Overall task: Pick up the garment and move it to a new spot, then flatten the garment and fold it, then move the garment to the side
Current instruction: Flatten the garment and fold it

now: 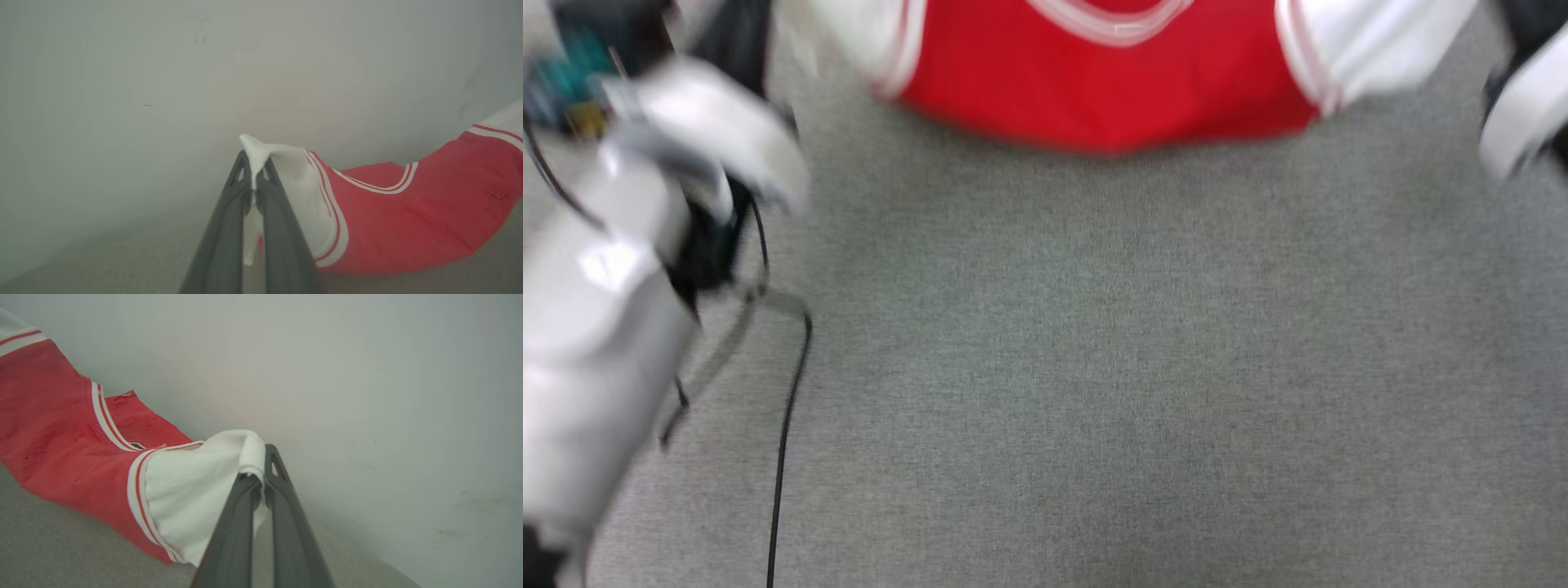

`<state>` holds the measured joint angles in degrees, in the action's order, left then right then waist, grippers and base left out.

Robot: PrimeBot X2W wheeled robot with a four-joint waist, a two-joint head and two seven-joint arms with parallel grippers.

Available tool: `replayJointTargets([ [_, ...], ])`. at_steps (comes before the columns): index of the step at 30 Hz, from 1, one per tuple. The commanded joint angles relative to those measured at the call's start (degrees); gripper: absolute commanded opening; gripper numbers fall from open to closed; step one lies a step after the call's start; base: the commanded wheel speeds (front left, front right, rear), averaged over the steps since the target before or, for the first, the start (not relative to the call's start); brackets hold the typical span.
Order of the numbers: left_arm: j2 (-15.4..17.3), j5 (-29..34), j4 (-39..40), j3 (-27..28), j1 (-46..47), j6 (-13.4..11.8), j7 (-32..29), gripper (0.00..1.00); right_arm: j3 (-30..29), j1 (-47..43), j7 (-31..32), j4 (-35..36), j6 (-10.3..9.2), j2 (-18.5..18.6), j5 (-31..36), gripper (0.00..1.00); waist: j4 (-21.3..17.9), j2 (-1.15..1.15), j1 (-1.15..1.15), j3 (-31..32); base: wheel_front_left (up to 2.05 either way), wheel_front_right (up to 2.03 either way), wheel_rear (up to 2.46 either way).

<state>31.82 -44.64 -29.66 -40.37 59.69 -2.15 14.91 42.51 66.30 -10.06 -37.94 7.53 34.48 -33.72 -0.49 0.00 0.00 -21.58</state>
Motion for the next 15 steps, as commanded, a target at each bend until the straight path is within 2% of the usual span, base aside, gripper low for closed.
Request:
replayJointTargets([
  [1, 0.71, -0.43, 2.48, 0.63, -5.37, -1.24, 0.4, 0.0, -0.12, -4.76, -0.46, 1.38, -0.08, 0.66, -0.98, 0.0, 0.26, 0.0, 0.0, 2.19, 0.0, 0.0, 0.0],
  [2, 0.71, -0.43, 2.48, 0.63, -5.37, -1.24, 0.4, 0.0, -0.12, -4.76, -0.46, 1.38, -0.08, 0.66, -0.98, 0.0, 0.26, 0.0, 0.0, 2.19, 0.0, 0.0, 0.0],
  [8, 2.98, -2.15, 7.26, 1.11, -21.77, -4.37, 0.4, 0.0, -1.37, -19.34, -0.59, 4.91, -0.08, 1.56, -1.72, 0.0, 0.03, 0.0, 0.0, 6.62, 0.0, 0.0, 0.0],
  [15, 5.03, -5.41, 9.94, 2.52, -38.38, -6.54, 0.4, 0.0, -6.73, -36.58, 0.65, 9.14, -0.08, 3.67, -2.05, 0.0, -0.1, 0.0, 0.0, 12.04, 0.0, 0.0, 0.0],
])
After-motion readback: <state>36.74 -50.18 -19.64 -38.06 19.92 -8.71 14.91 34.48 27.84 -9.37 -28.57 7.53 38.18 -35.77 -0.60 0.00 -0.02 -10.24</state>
